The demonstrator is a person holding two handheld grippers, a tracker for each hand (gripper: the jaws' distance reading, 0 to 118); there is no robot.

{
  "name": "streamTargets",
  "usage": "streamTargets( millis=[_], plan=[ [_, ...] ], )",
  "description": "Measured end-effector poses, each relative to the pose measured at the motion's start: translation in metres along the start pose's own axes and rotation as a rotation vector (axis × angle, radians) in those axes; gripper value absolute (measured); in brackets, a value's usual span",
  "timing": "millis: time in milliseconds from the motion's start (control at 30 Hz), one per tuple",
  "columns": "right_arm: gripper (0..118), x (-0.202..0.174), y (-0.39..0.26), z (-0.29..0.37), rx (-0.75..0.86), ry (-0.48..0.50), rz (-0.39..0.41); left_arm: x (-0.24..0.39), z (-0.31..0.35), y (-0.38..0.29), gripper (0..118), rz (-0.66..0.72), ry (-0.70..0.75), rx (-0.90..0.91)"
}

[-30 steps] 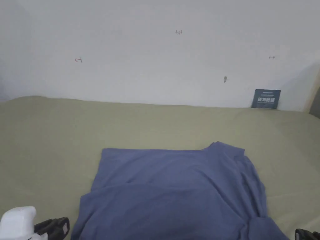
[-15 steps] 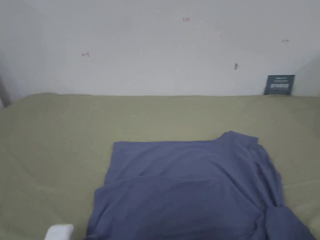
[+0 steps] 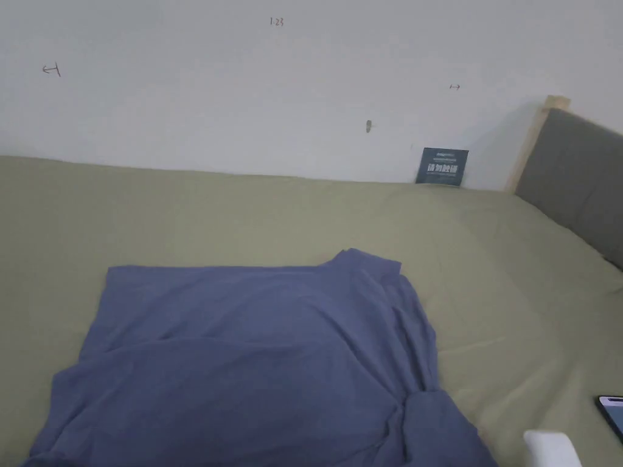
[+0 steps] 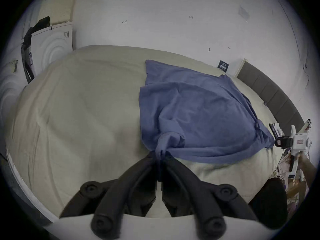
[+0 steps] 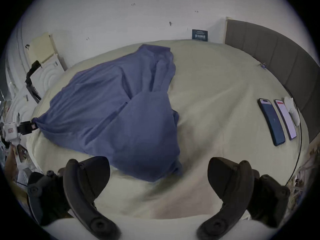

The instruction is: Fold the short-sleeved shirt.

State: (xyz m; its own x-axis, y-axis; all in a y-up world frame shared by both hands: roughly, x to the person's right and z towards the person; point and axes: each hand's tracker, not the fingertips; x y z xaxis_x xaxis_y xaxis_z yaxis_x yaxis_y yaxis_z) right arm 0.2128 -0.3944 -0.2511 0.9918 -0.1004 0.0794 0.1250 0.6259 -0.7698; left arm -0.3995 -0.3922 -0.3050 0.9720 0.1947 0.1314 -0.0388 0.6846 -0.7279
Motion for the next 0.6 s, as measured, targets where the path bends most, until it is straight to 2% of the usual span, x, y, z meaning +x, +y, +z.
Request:
streamTargets(
  millis=[33, 67, 100, 133, 167, 267, 367, 600],
  plan=[
    [112, 0.001, -0.001, -0.003, 0.001, 0.004, -0.008, 0.007, 0.005, 0.004, 5, 0.000, 0.004, -0.005],
    [106, 0.002, -0.001, -0.003, 0.001, 0.019, -0.017, 0.009, 0.007, 0.004, 5, 0.002, 0.004, -0.009],
    [73, 0.002, -0.001, 0.000, 0.002, 0.029, -0.021, 0.010, 0.007, 0.003, 5, 0.003, 0.005, -0.009],
    [27, 0.000, -0.002, 0.001, 0.006, 0.032, -0.019, 0.010, 0.007, 0.002, 5, 0.003, 0.005, -0.009],
    [14, -0.004, -0.002, 0.003, 0.023, 0.007, 0.027, 0.012, 0.006, 0.002, 5, 0.004, 0.006, -0.012],
    [13, -0.014, -0.002, 0.013, 0.071, 0.015, 0.068, 0.015, 0.009, -0.001, 5, -0.002, 0.007, -0.010],
    [13, -0.022, 0.002, 0.023, 0.121, -0.035, 0.130, 0.015, 0.013, 0.000, 5, 0.006, 0.006, 0.006],
    [13, -0.026, 0.024, 0.052, 0.221, -0.019, 0.094, 0.013, 0.030, 0.021, 5, 0.021, -0.020, 0.067]
  ],
)
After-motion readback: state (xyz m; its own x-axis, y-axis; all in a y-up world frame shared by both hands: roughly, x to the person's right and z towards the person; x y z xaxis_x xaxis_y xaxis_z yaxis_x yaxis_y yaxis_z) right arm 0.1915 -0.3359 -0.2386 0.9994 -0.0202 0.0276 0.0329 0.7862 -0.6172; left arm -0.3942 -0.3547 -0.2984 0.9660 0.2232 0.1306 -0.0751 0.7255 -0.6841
